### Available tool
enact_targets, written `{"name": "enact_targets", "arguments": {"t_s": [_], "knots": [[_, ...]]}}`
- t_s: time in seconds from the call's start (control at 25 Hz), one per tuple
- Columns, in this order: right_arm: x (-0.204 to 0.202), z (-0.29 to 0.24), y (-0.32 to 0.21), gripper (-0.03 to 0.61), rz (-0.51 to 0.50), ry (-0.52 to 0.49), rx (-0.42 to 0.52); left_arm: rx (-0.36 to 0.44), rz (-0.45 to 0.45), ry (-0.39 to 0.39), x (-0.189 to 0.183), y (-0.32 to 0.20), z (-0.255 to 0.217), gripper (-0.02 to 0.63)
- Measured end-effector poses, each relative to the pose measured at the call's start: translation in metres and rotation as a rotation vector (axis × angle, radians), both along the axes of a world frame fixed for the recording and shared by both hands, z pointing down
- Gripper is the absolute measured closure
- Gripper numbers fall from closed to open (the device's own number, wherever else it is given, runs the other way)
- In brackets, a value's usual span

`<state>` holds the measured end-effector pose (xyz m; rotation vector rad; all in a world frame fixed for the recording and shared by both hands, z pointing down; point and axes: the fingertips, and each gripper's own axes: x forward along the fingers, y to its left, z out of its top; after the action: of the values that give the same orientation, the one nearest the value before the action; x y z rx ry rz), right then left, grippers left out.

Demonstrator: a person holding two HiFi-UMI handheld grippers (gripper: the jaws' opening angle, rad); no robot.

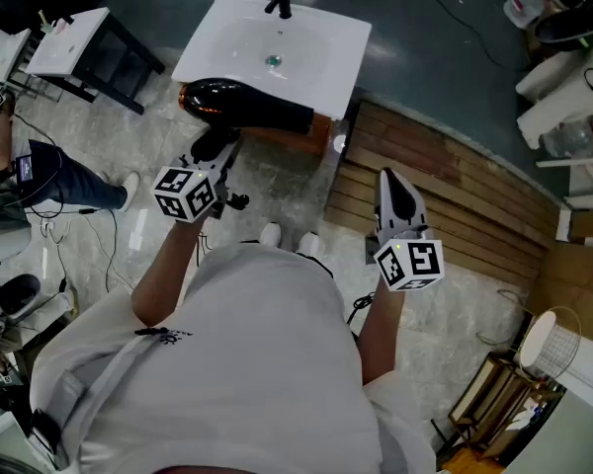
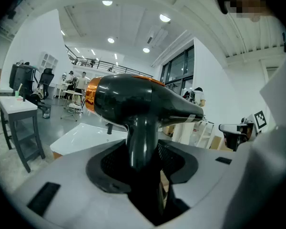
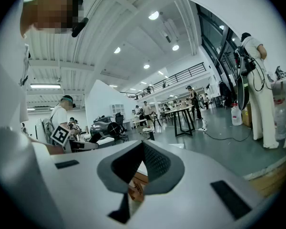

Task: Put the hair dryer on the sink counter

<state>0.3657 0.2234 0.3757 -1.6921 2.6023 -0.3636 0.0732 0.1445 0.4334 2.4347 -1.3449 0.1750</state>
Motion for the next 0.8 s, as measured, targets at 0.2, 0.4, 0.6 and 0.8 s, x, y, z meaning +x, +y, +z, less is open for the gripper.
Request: {"name": "enact_targets", "arguments": {"t_s": [0.2, 0.4, 0.6, 0.8], "knots": [[-0.0008, 0.0007, 0.0003, 0.571, 0.001, 0.012, -0.005, 0.001, 0.002, -0.001, 0.0015, 0.0, -0.001, 0.431], [-0.0002, 0.0012, -0.0027, 0.571, -0.004, 0.015, 0.003, 0.007, -0.005, -0.004, 0.0012, -0.0011, -0.0032, 0.433], [0.0049, -0.0001, 0.0008, 0.571, -0.012, -0.002, 0.009, 0.007, -0.01, -0.007, 0.0061, 0.0031, -0.0028, 0.433], [0.0074, 0.0013, 0.0031, 0.571, -0.033, -0.014, 0.008, 0.001, -0.035, -0.012, 0.0037, 0.0077, -0.003, 0.433]]}}
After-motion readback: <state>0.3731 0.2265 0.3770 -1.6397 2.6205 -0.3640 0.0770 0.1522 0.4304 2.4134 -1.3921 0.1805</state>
